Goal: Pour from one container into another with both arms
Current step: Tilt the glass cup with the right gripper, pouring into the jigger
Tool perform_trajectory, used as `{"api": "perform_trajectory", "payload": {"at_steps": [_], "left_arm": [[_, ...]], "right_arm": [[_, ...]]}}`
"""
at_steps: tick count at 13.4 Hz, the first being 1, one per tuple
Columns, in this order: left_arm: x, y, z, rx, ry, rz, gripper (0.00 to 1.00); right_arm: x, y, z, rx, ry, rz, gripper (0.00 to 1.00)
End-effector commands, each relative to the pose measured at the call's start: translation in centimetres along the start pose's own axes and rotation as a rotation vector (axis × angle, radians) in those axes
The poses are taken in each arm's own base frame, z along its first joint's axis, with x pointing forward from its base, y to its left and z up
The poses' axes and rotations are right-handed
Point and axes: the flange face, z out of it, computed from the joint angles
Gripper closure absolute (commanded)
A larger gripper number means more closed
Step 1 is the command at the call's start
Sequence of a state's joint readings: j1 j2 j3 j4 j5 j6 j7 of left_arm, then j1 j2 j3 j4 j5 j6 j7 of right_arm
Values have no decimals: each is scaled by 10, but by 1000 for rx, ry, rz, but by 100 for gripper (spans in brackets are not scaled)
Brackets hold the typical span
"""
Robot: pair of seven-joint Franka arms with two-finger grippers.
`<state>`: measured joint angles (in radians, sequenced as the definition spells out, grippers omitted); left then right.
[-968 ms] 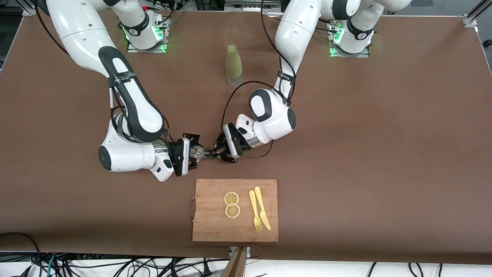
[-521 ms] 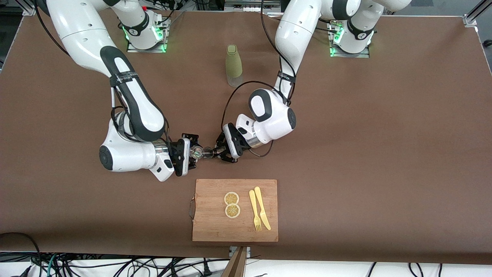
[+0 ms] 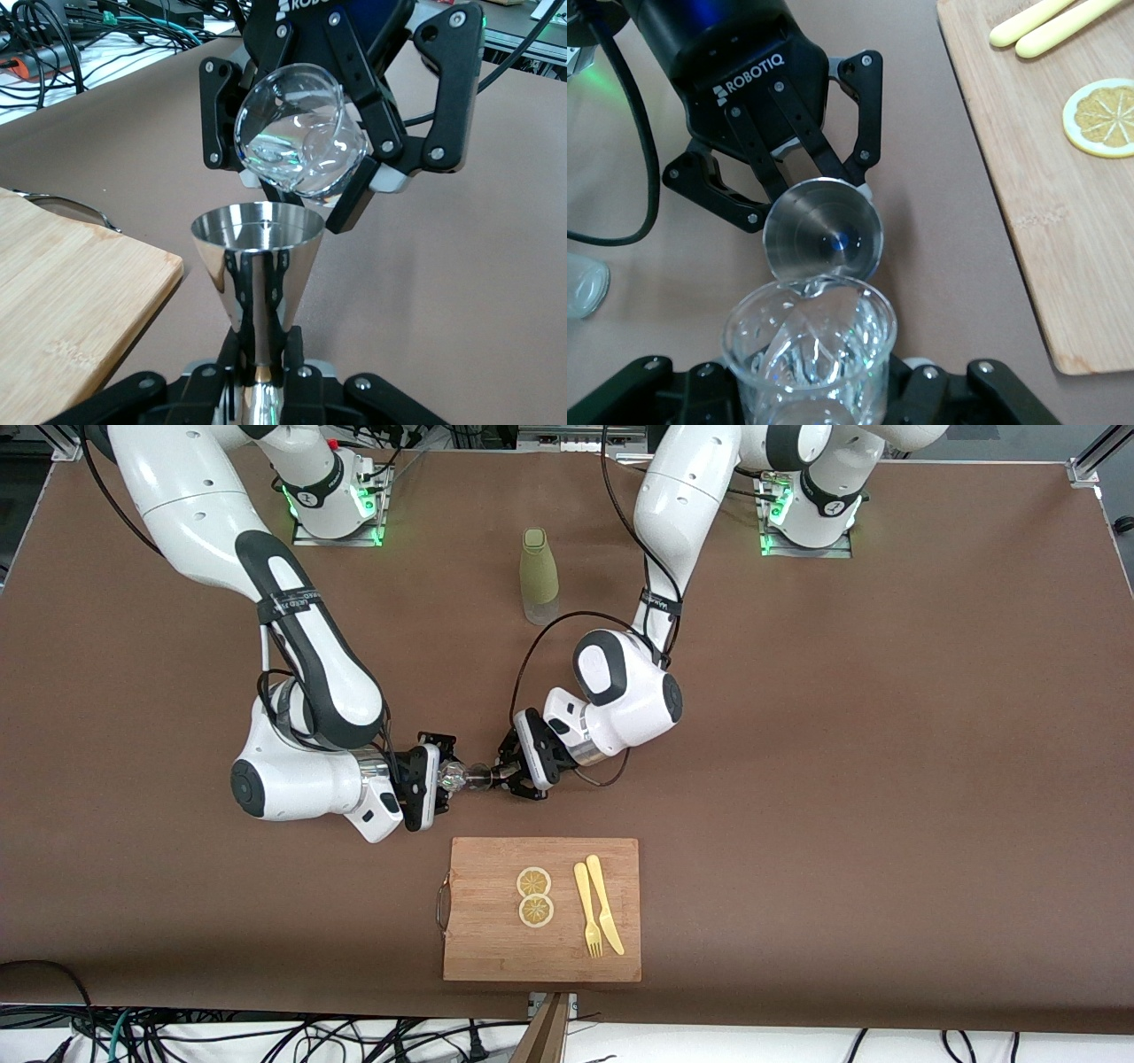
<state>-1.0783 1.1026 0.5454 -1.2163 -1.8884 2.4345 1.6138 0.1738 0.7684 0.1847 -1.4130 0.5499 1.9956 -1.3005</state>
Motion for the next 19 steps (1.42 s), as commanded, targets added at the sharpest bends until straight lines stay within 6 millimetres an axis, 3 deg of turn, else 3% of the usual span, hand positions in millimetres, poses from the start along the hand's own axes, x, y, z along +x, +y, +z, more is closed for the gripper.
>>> {"api": "perform_trajectory", "payload": {"at_steps": [1,19], "left_arm": [[5,-2,2,14,23,2,100],[4,-2,3,15,22,3,100]], "right_arm": [[7,-2,1,-5,-12,2,71],[14,-7,6,-15,-54,12,71]]}}
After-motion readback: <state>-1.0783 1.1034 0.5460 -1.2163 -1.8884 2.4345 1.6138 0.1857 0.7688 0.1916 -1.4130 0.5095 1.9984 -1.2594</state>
